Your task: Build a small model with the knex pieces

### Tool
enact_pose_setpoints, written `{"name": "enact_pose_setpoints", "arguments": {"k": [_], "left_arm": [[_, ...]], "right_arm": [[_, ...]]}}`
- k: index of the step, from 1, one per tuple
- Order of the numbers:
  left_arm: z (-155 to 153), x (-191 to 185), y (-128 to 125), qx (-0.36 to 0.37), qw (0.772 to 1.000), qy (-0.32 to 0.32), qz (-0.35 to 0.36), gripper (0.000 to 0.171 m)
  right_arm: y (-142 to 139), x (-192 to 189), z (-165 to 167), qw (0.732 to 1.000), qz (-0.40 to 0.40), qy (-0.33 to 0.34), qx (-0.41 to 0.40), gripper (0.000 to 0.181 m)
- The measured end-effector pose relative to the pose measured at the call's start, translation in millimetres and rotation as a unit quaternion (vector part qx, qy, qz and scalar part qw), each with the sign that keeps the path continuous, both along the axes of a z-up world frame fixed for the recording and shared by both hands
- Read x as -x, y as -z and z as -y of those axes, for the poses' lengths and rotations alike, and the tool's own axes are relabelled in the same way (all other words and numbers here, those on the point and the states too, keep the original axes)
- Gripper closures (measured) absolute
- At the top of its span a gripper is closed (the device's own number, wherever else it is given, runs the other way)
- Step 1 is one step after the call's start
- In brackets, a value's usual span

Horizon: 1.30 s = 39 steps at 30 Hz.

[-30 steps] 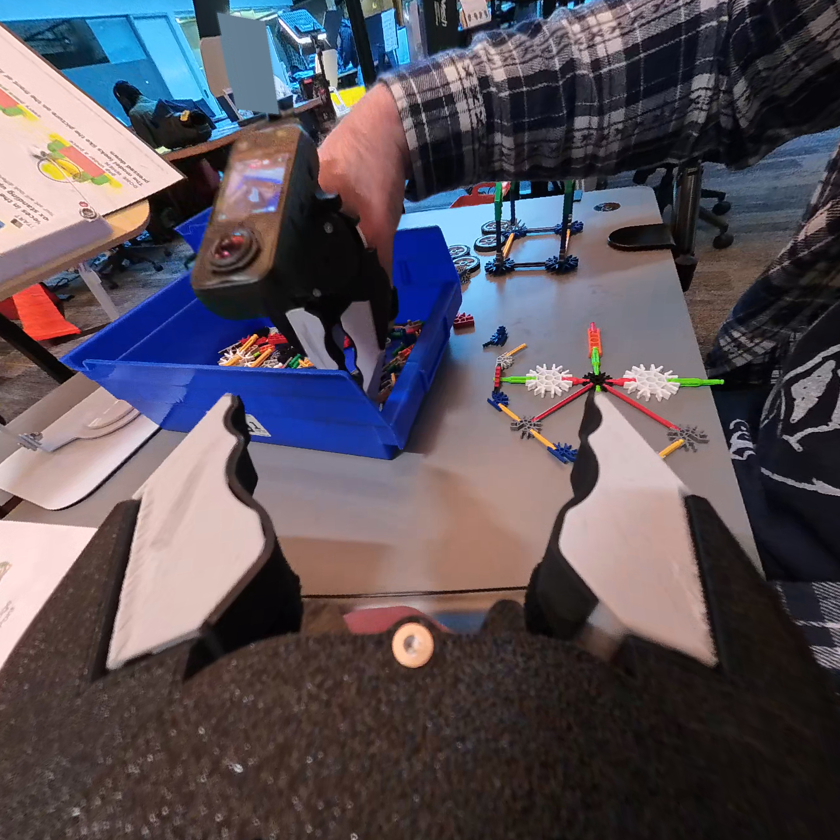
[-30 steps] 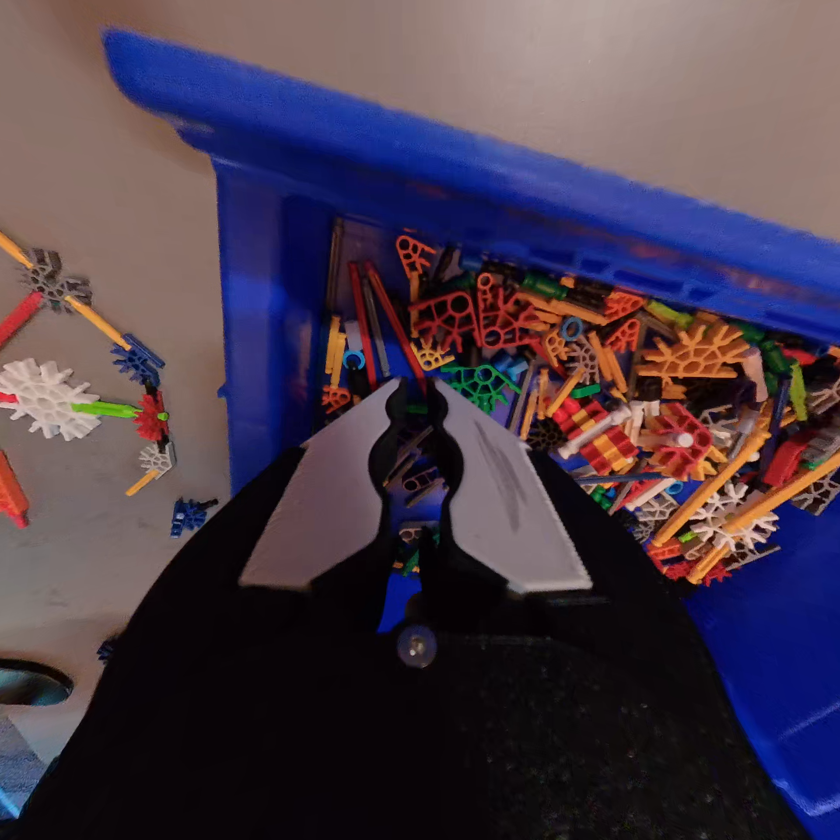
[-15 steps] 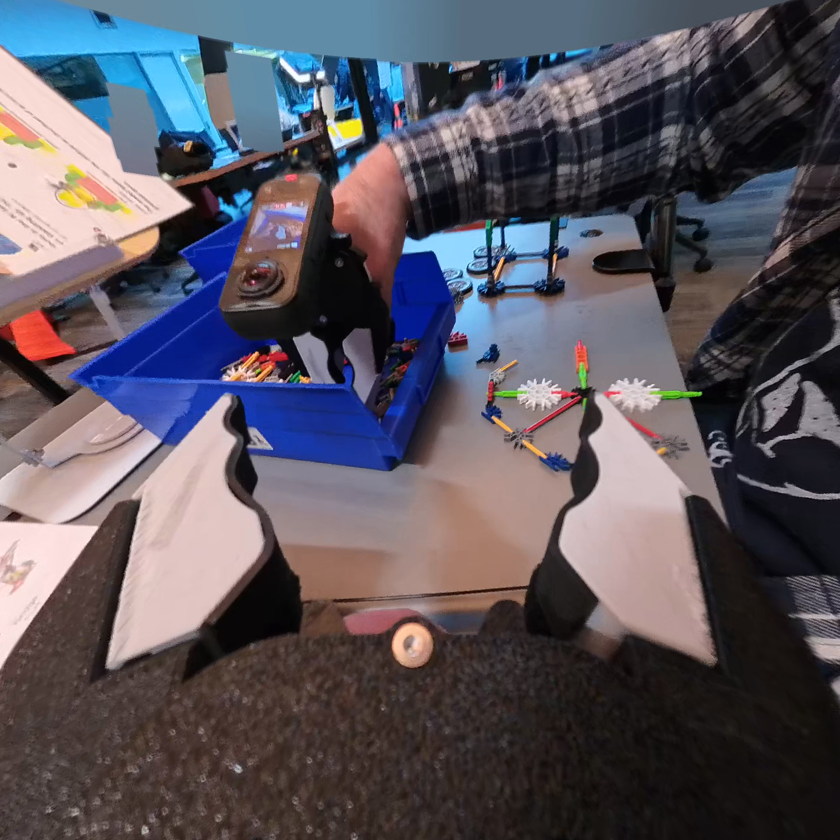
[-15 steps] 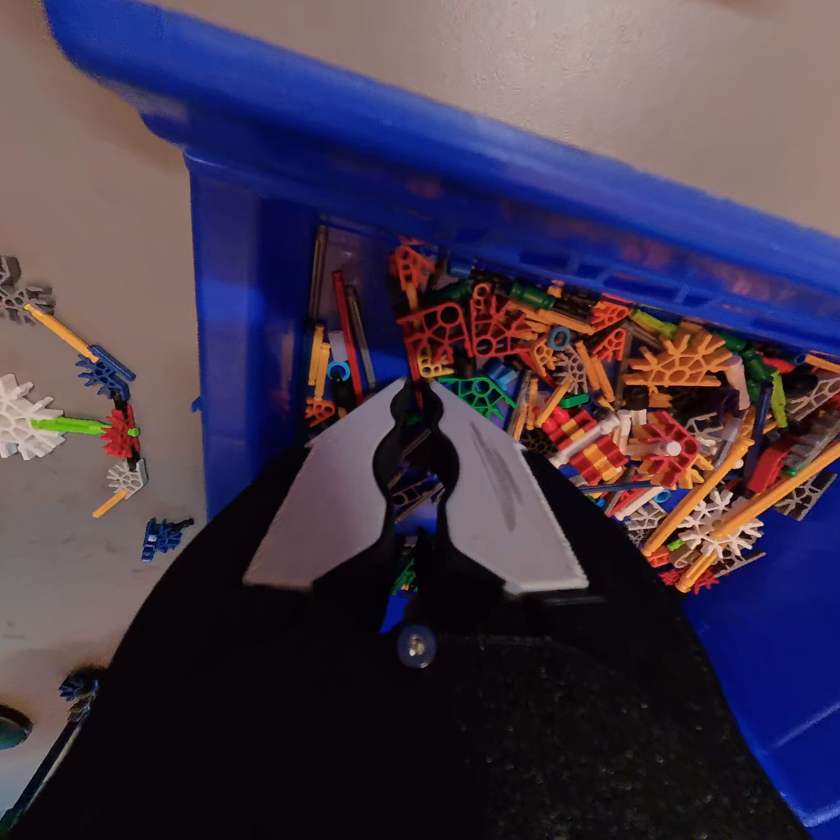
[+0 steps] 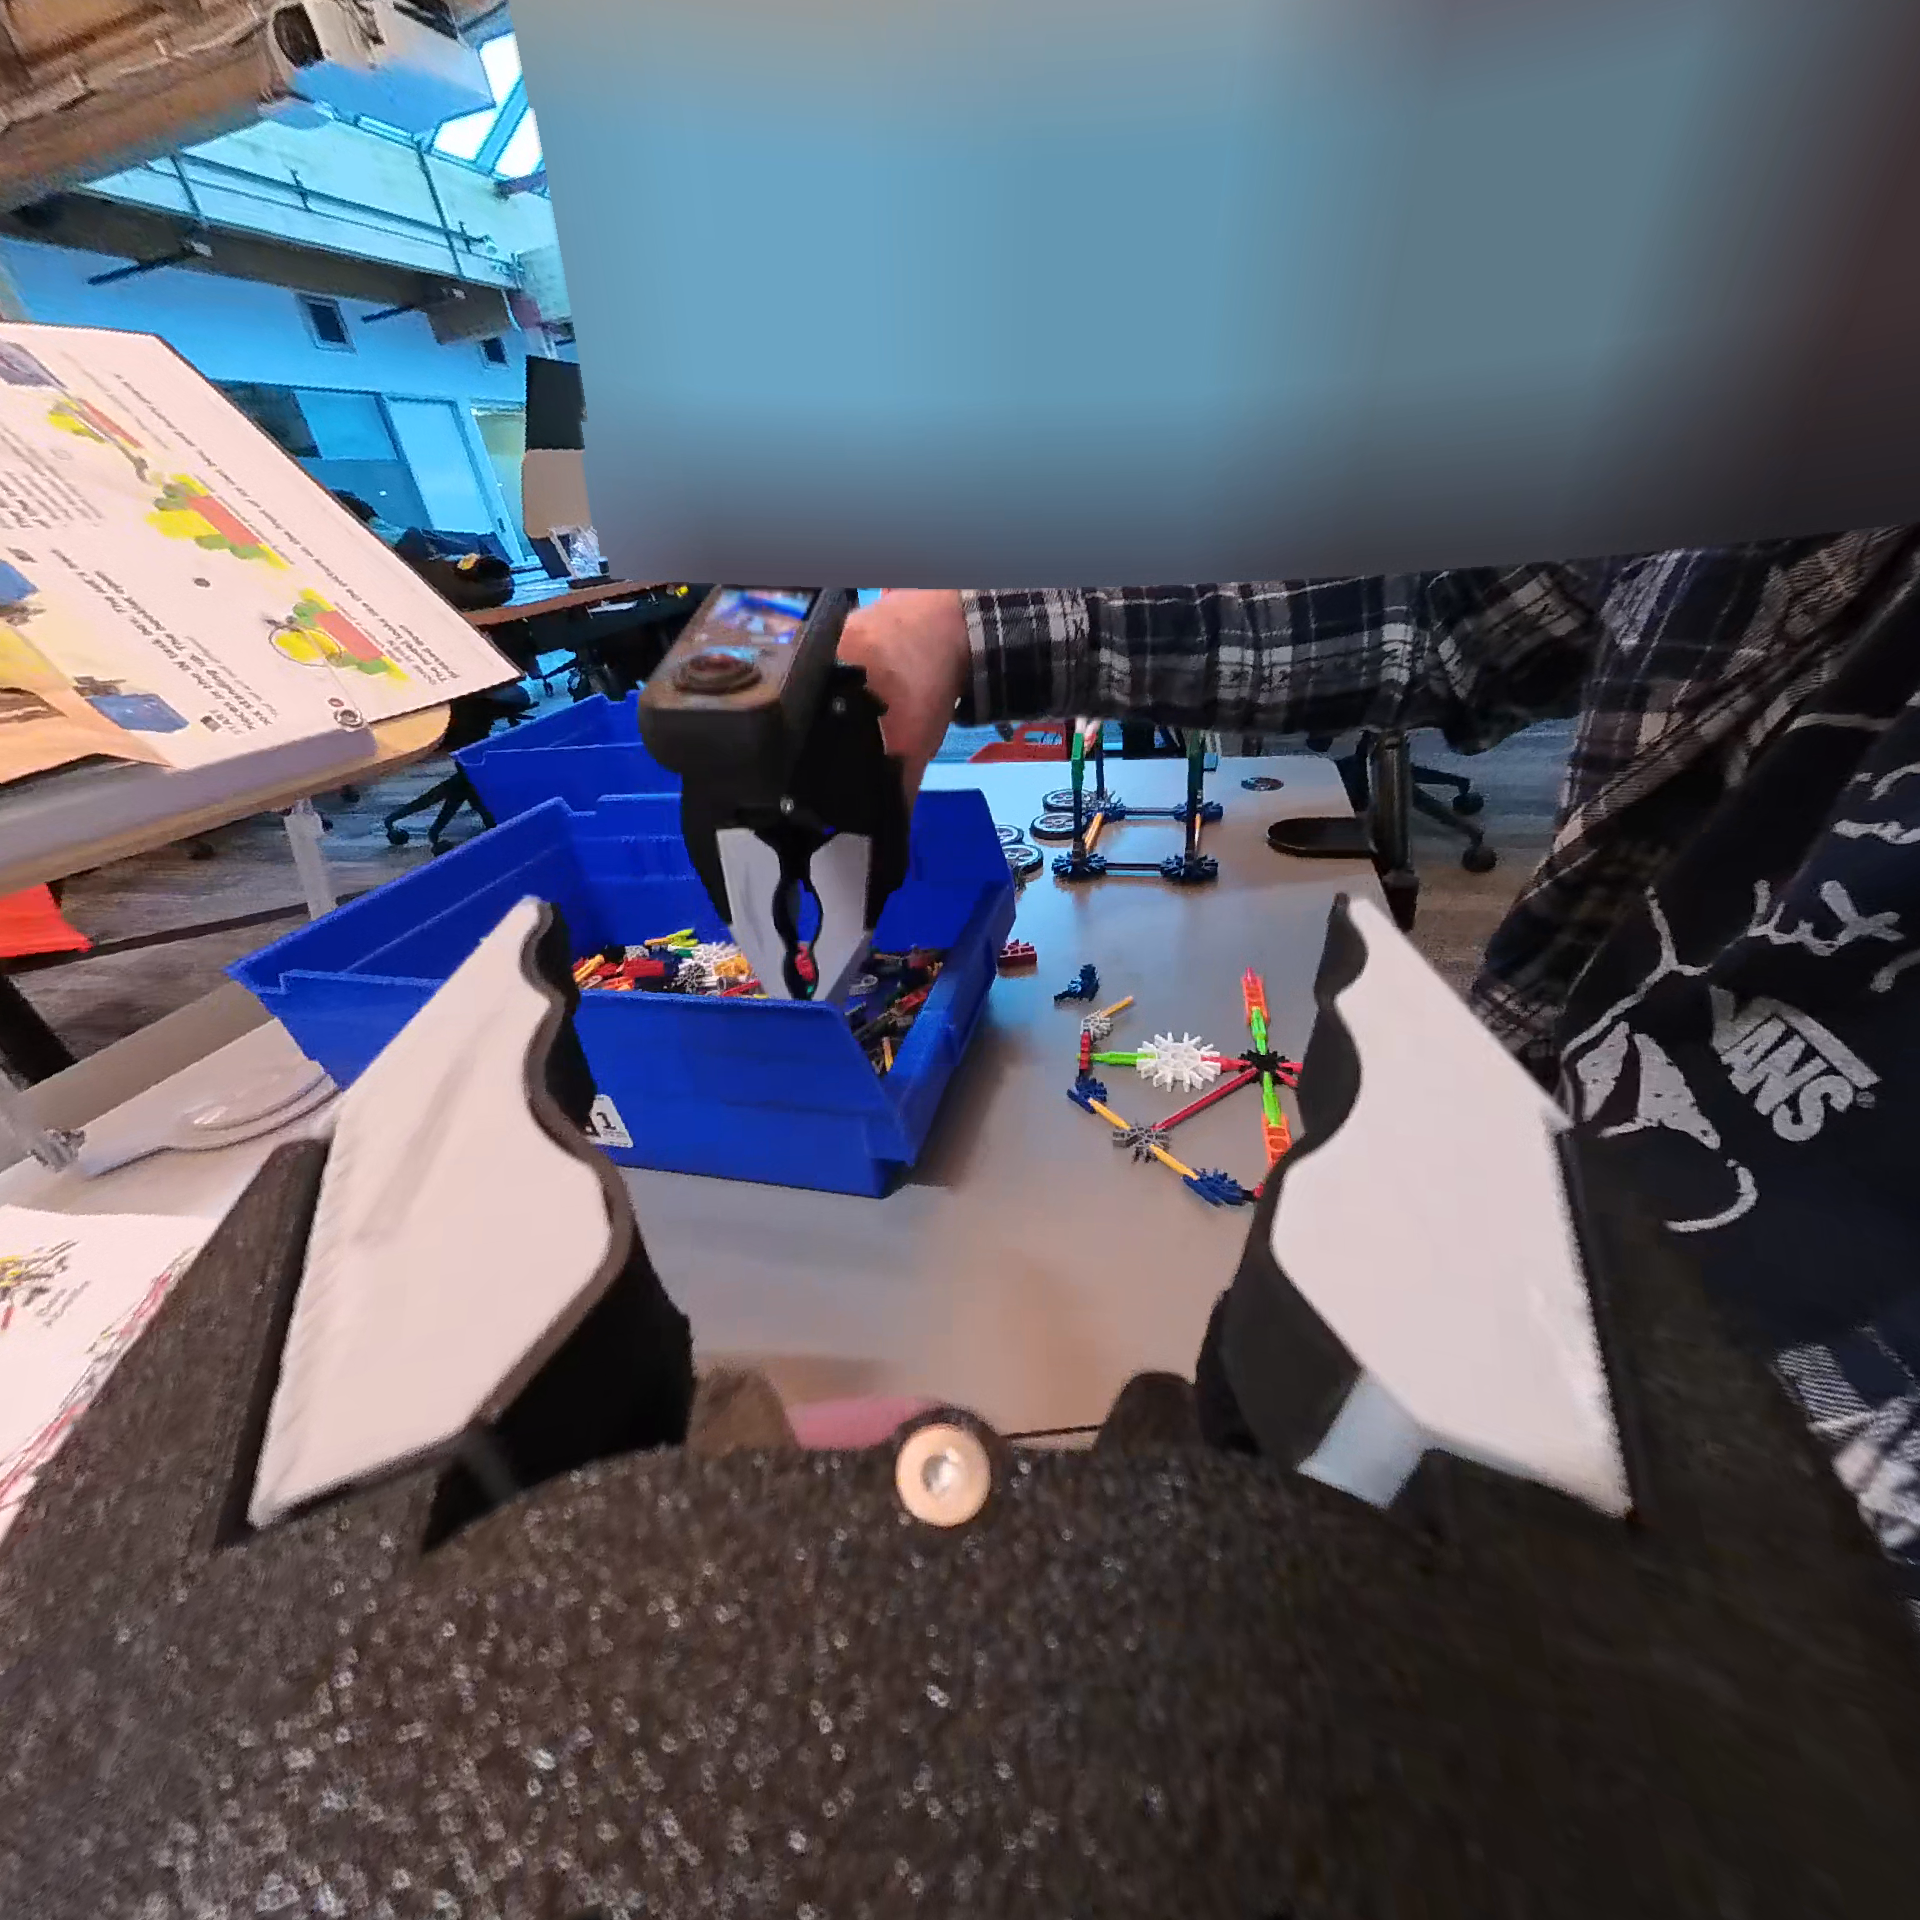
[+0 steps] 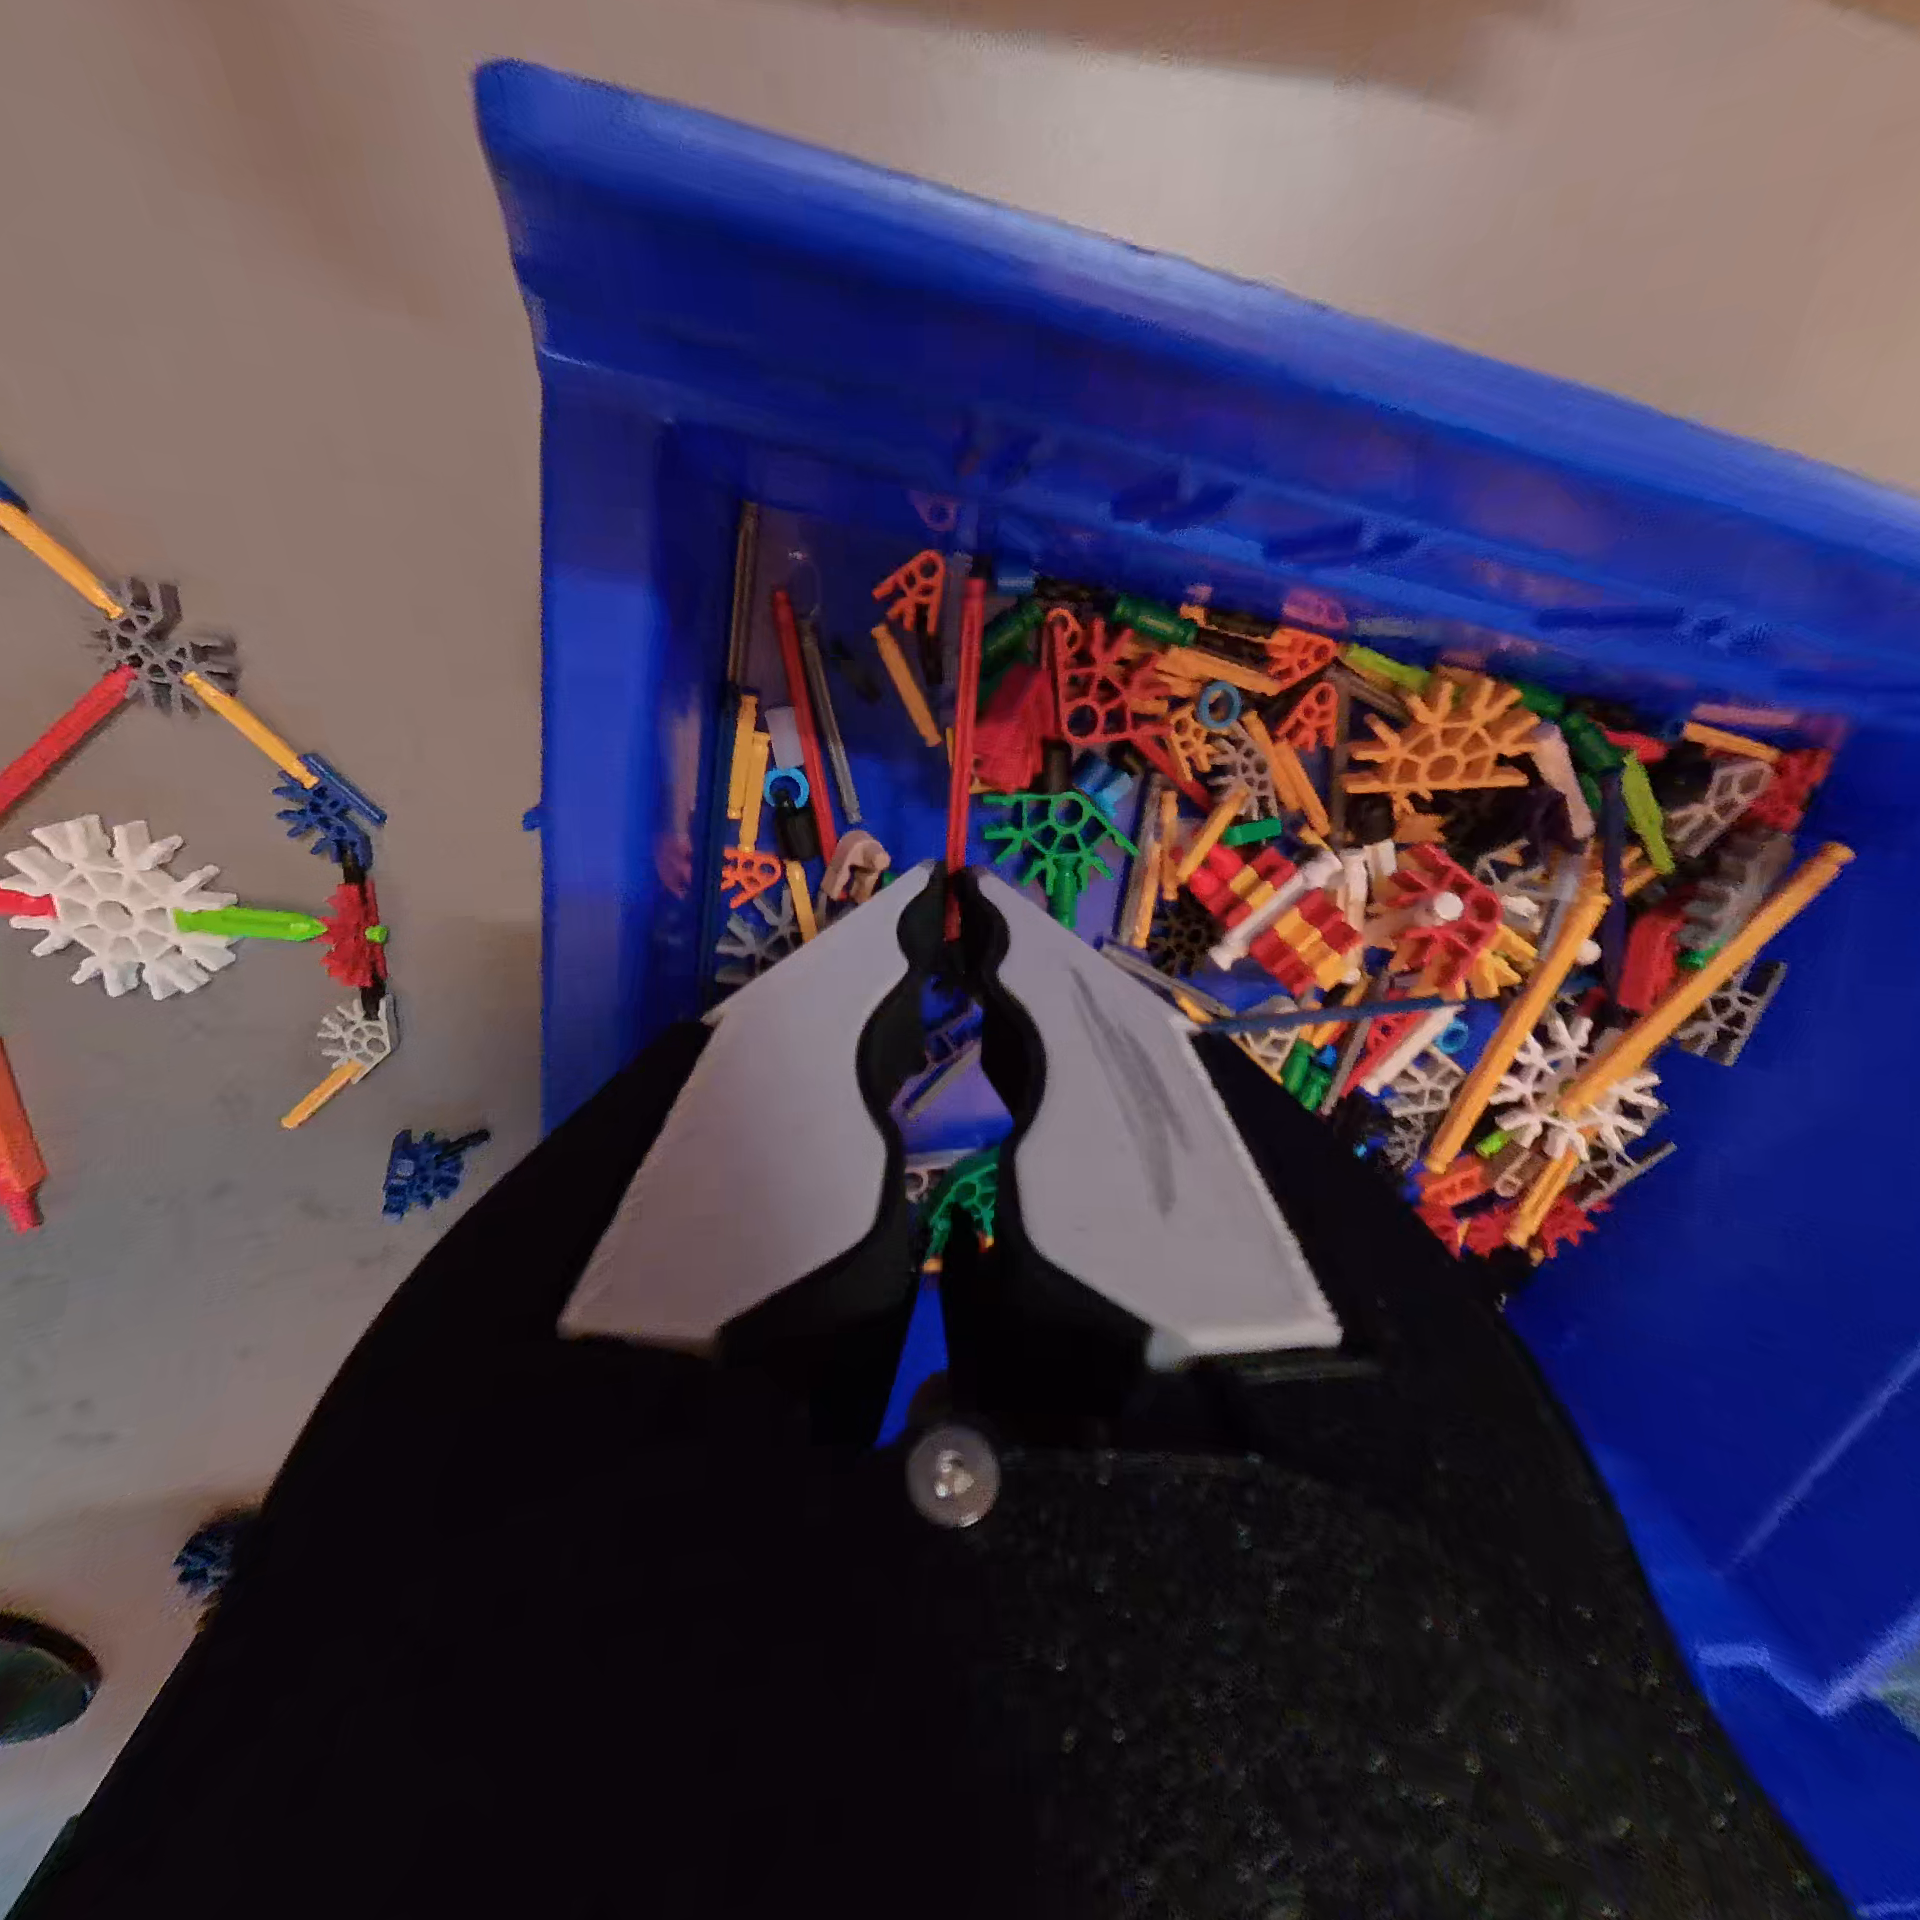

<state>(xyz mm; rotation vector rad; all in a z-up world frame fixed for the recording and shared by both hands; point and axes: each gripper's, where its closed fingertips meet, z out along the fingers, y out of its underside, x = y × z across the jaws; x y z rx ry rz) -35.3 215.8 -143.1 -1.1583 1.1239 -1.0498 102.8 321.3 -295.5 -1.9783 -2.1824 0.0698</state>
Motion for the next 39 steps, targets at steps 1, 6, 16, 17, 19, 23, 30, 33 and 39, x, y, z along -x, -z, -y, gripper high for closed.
{"name": "enact_pose_setpoints", "arguments": {"k": [1, 6, 16, 17, 19, 23, 30, 33, 39], "left_arm": [[-0.4, -0.1, 0.6, 0.001, 1.0, -0.001, -0.001, 0.034], [-1.6, 0.4, 1.2, 0.001, 1.0, -0.005, -0.002, 0.035], [14.5, -13.1, 9.1, -0.016, 0.999, 0.014, -0.046, 0.04], [18.3, -17.8, 12.3, -0.025, 0.998, 0.015, -0.062, 0.04], [31.3, -30.7, 25.8, -0.054, 0.992, 0.025, -0.114, 0.037], [63.6, -56.8, 45.8, -0.082, 0.977, 0.084, -0.179, 0.038], [111.0, -85.4, 81.2, -0.112, 0.934, 0.183, -0.286, 0.044], [127.8, -92.3, 98.5, -0.127, 0.908, 0.215, -0.336, 0.047], [150.4, -99.7, 138.1, -0.161, 0.853, 0.259, -0.425, 0.048]], "right_arm": [[-4.8, -0.7, -0.2, 1.0, -0.007, 0.003, -0.003, 0.181], [-28.7, -3.2, 5.5, 0.999, -0.043, 0.01, -0.016, 0.181], [-77.3, -34.4, 51.0, 0.997, -0.028, -0.007, -0.066, 0.181], [-79.4, -39.4, 60.9, 0.997, -0.02, -0.016, -0.068, 0.181], [-80.2, -49.3, 81.4, 0.997, -0.003, -0.03, -0.068, 0.18], [-71.5, -67.7, 117.3, 0.996, 0.036, -0.053, -0.067, 0.18], [-40.0, -78.0, 159.2, 0.992, 0.061, -0.096, -0.056, 0.18], [-24.9, -80.4, 165.9, 0.987, 0.077, -0.123, -0.064, 0.18], [-8.1, -70.2, 173.2, 0.974, 0.081, -0.185, -0.103, 0.18]]}}
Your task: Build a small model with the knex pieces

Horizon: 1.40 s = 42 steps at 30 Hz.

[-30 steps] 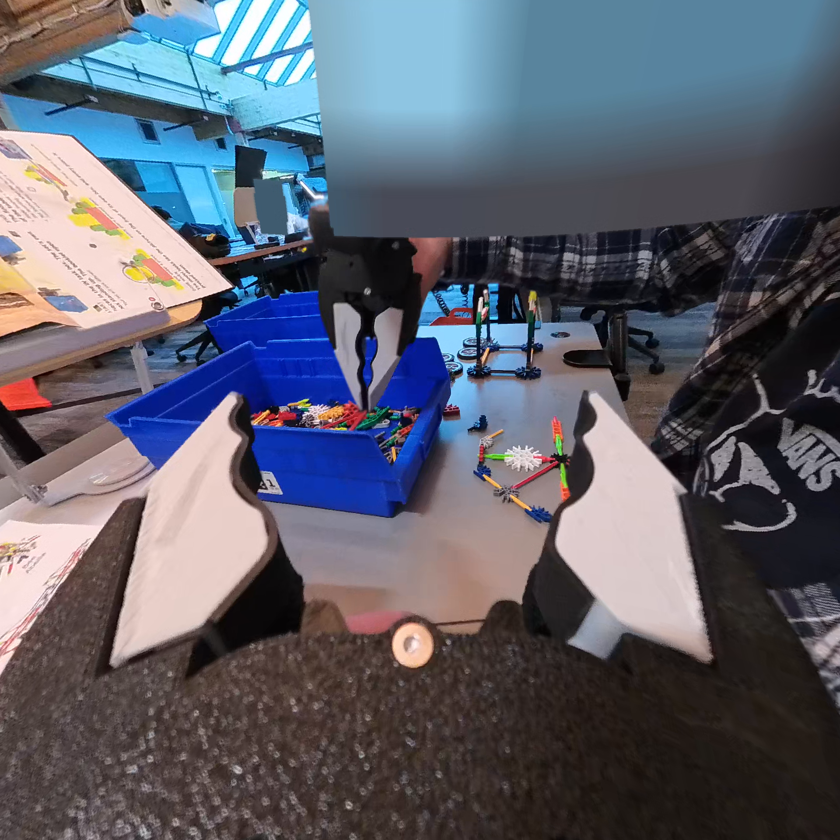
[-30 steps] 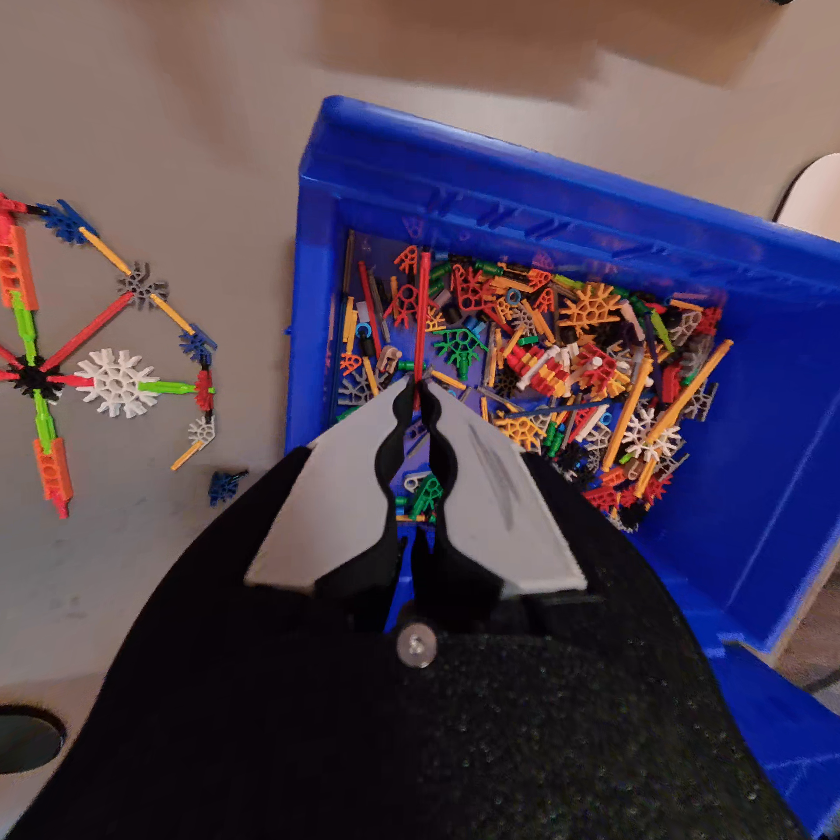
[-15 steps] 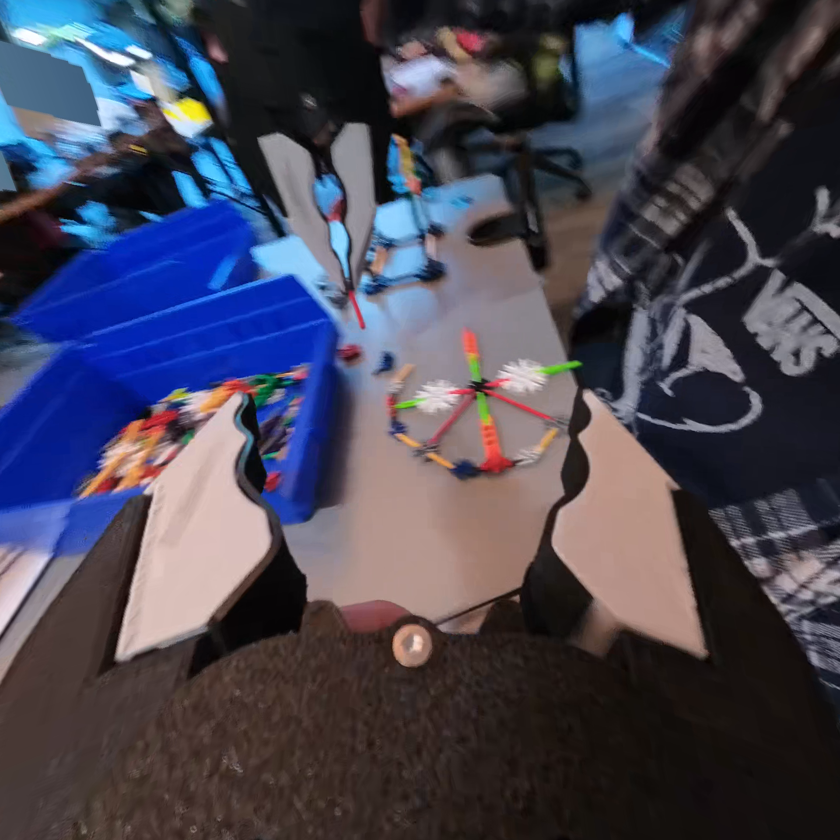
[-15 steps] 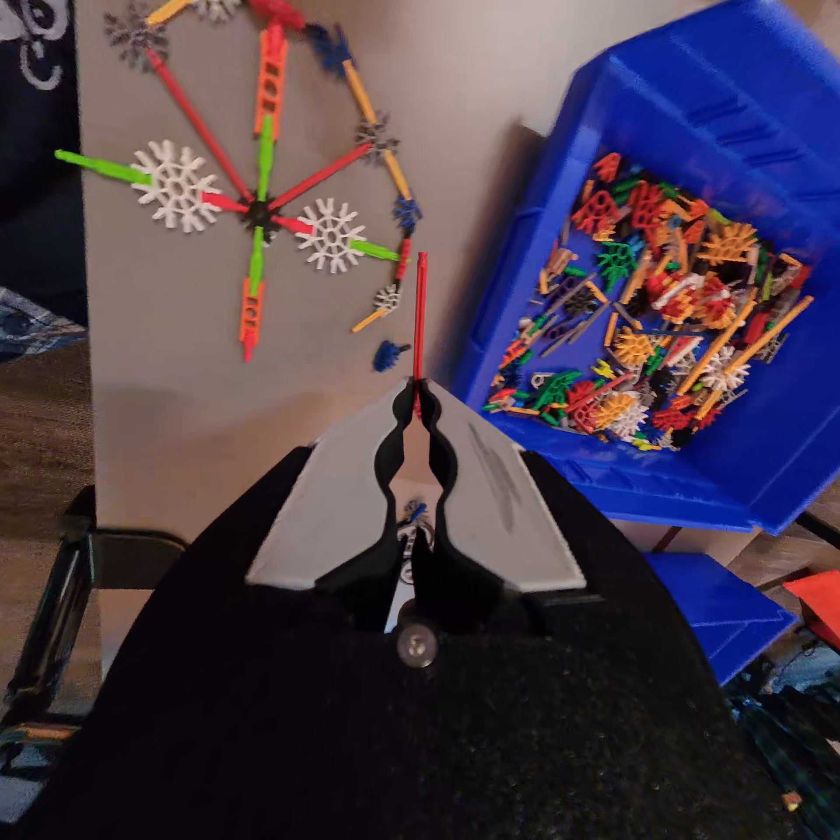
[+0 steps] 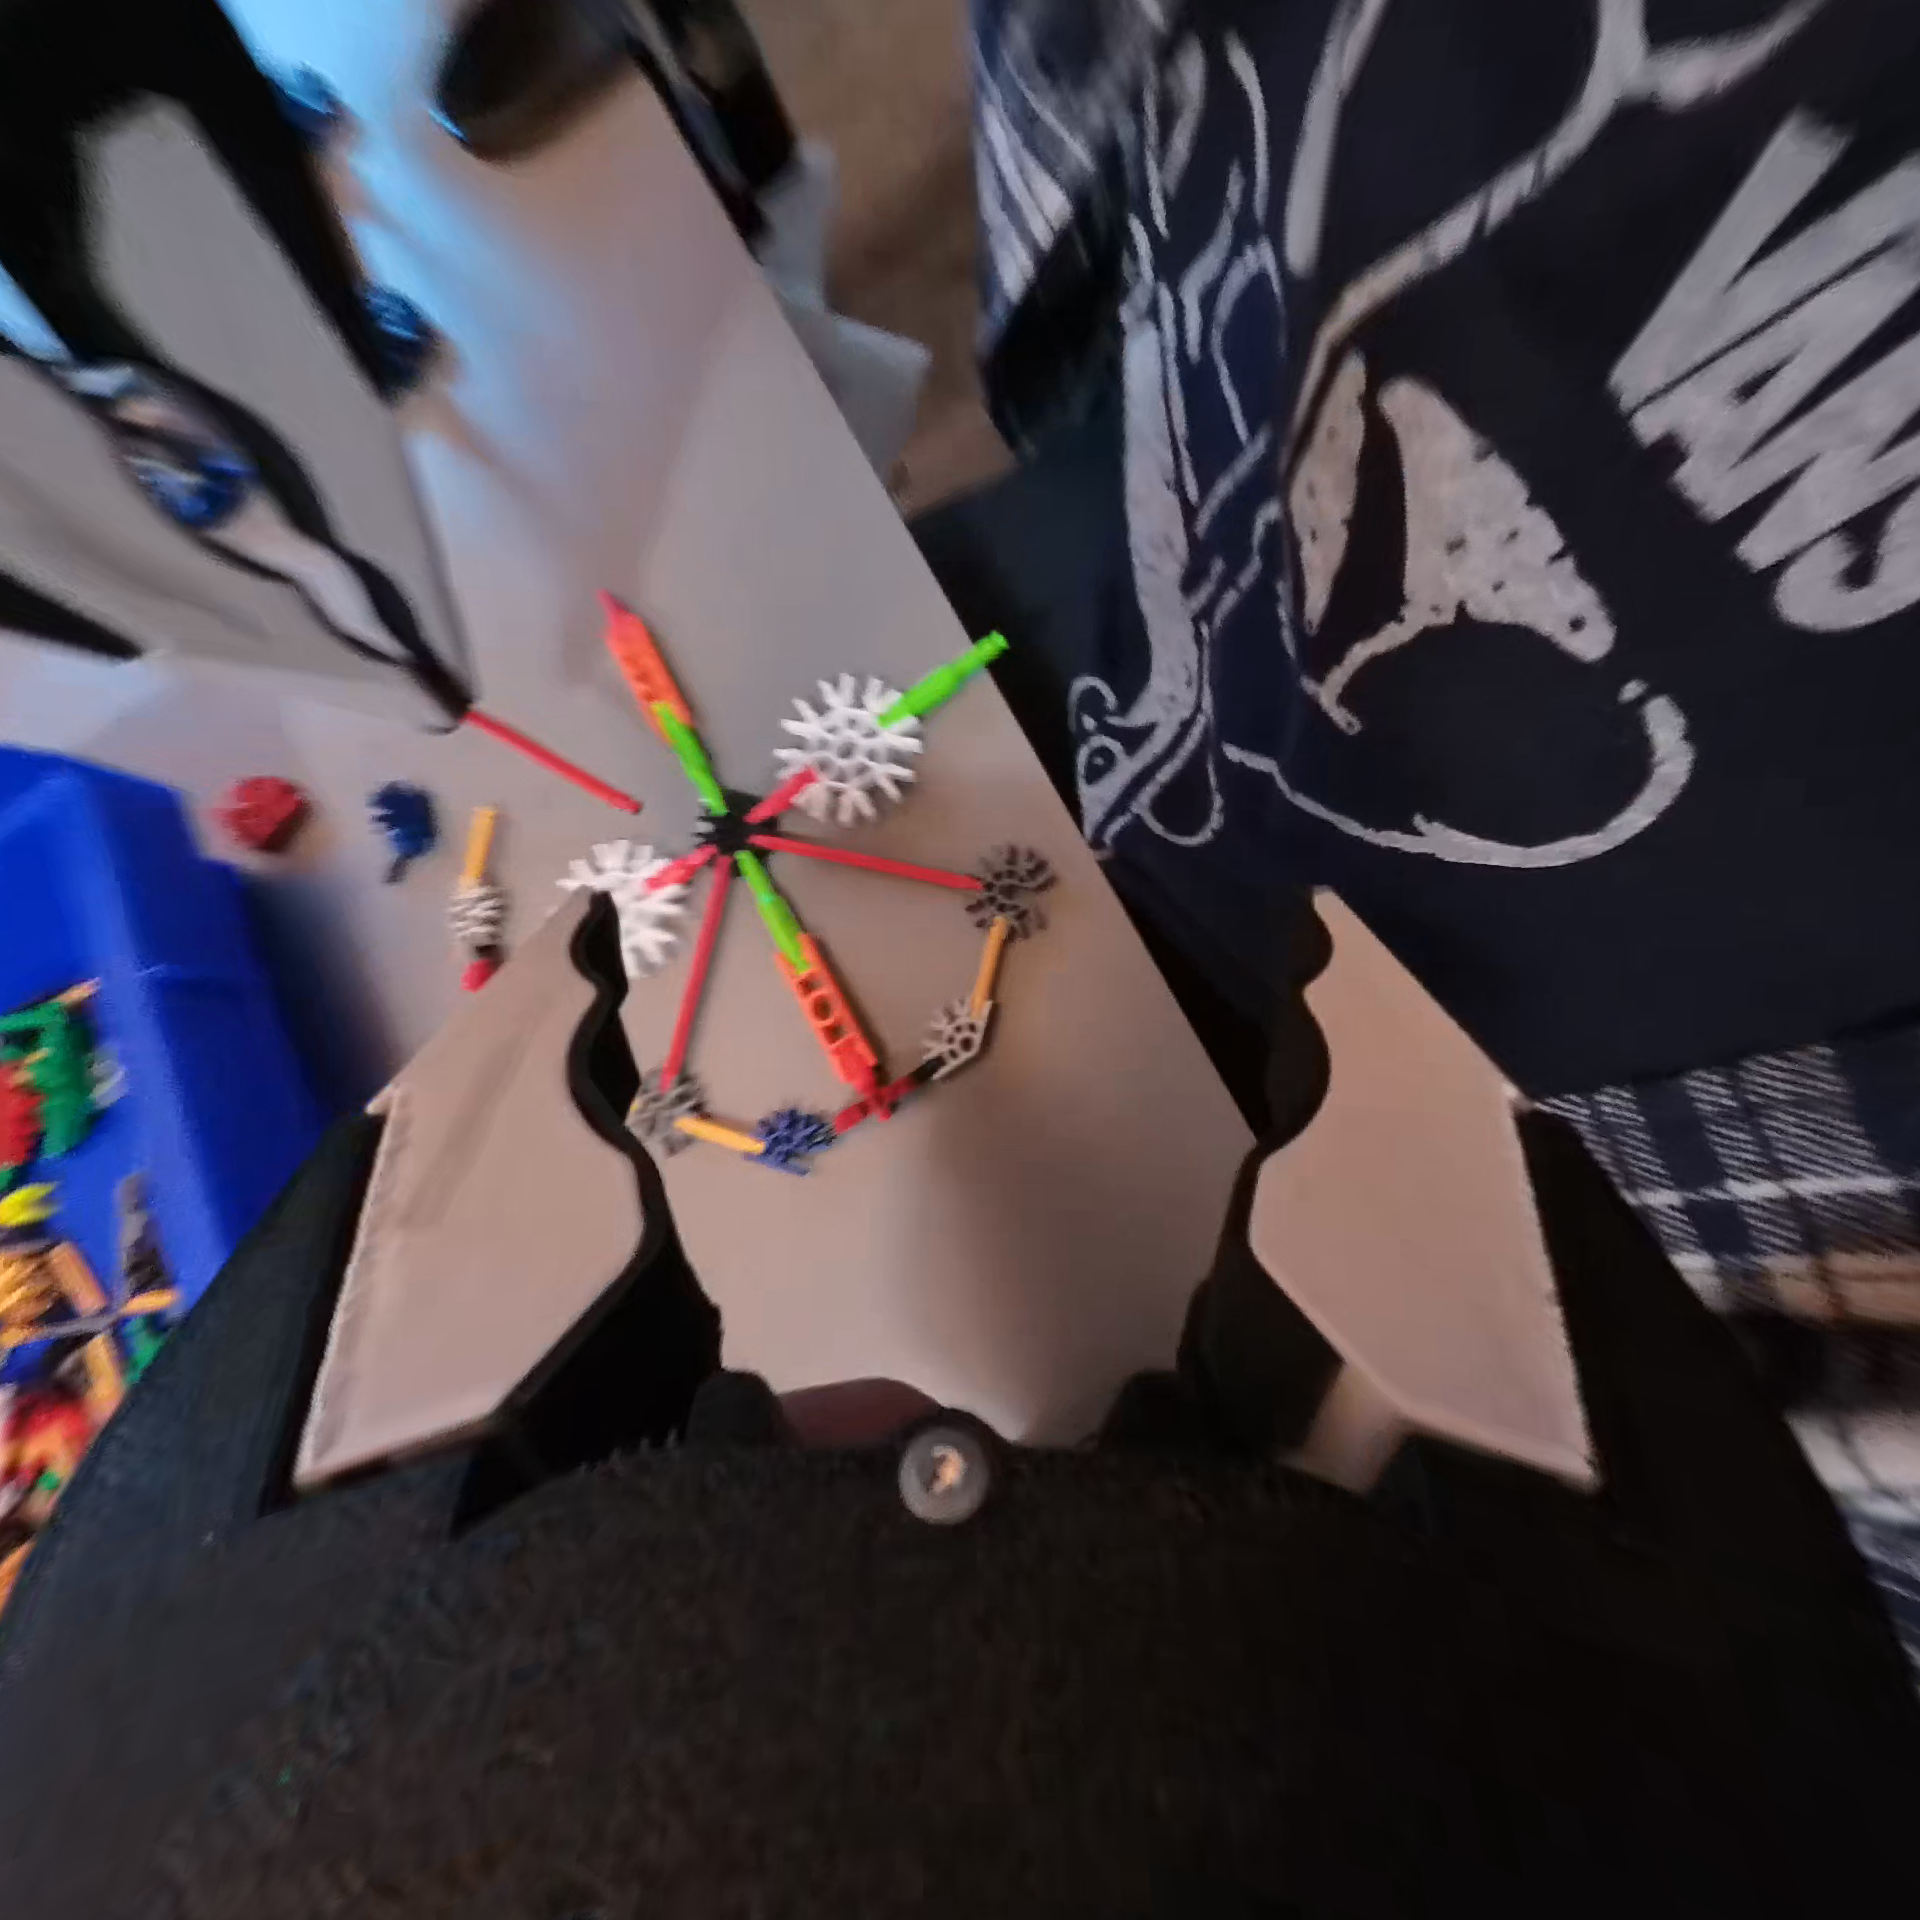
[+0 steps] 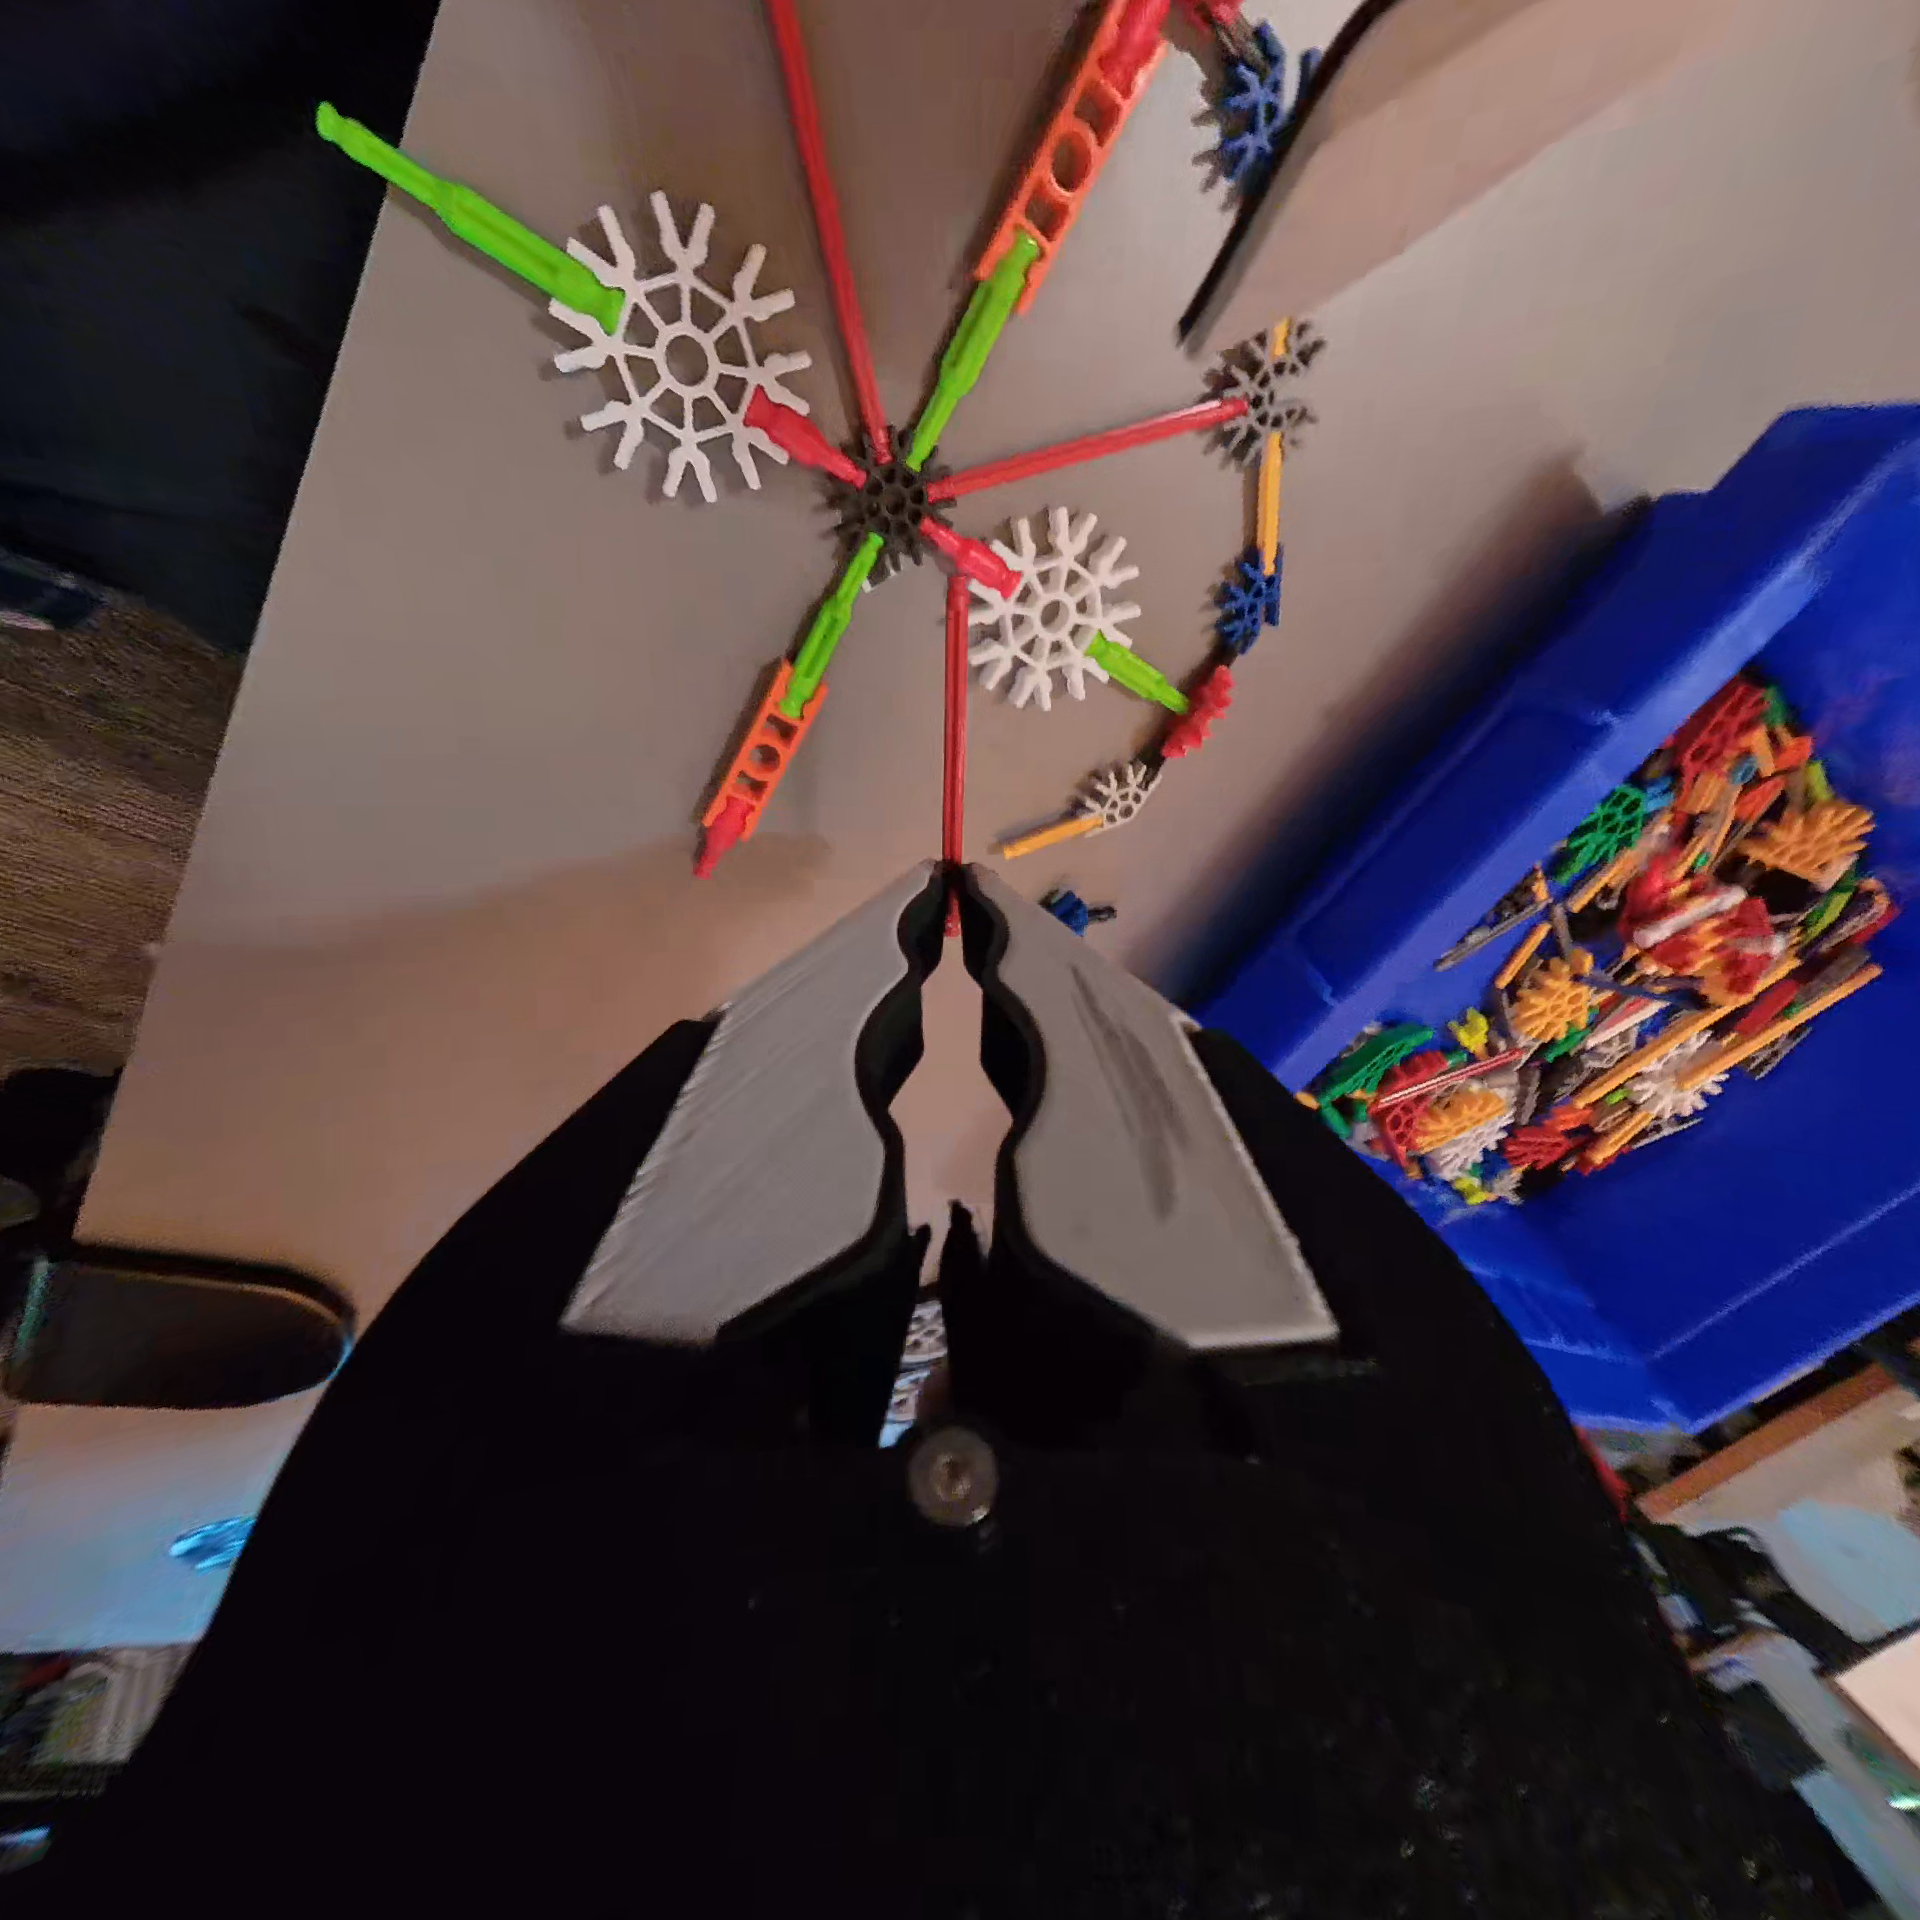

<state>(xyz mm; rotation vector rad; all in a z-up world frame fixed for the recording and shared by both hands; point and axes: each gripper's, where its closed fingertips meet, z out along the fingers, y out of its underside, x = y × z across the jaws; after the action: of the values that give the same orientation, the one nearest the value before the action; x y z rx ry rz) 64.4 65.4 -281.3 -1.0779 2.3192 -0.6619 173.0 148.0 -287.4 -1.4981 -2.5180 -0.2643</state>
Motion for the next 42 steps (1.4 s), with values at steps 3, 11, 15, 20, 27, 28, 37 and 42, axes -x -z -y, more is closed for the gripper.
{"name": "enact_pose_setpoints", "arguments": {"k": [3, 11, 15, 20, 27, 28, 37, 42], "left_arm": [[6.2, -0.3, 17.2, 0.007, 0.999, 0.016, -0.036, 0.048], [11.4, -2.7, 33.7, 0.017, 0.997, 0.029, -0.076, 0.047], [9.0, -5.3, 36.7, 0.014, 0.996, 0.027, -0.079, 0.046], [11.3, -5.6, 40.7, 0.021, 0.995, 0.03, -0.088, 0.046], [12.0, -7.6, 43.2, 0.027, 0.994, 0.033, -0.097, 0.045], [12.0, -7.9, 43.7, 0.027, 0.994, 0.032, -0.099, 0.045], [9.1, -7.4, 43.2, 0.027, 0.994, 0.028, -0.104, 0.045], [8.0, -4.6, 43.7, 0.028, 0.993, 0.025, -0.112, 0.045]], "right_arm": [[8.4, 2.8, 0.1, 1.0, 0.004, -0.026, -0.017, 0.18], [16.8, 3.2, -2.2, 0.999, 0.012, -0.047, -0.016, 0.18], [22.6, 2.1, -2.0, 0.998, 0.021, -0.055, -0.013, 0.18], [23.4, 2.1, -0.9, 0.998, 0.019, -0.053, -0.007, 0.18], [26.6, 4.2, -1.3, 0.999, 0.011, -0.047, -0.006, 0.179], [27.1, 4.3, -0.4, 0.999, 0.011, -0.045, -0.002, 0.178], [0.2, 12.8, 2.6, 0.996, -0.053, 0.045, 0.056, 0.175], [22.6, 16.8, 20.4, 0.991, -0.072, 0.061, 0.093, 0.174]]}}
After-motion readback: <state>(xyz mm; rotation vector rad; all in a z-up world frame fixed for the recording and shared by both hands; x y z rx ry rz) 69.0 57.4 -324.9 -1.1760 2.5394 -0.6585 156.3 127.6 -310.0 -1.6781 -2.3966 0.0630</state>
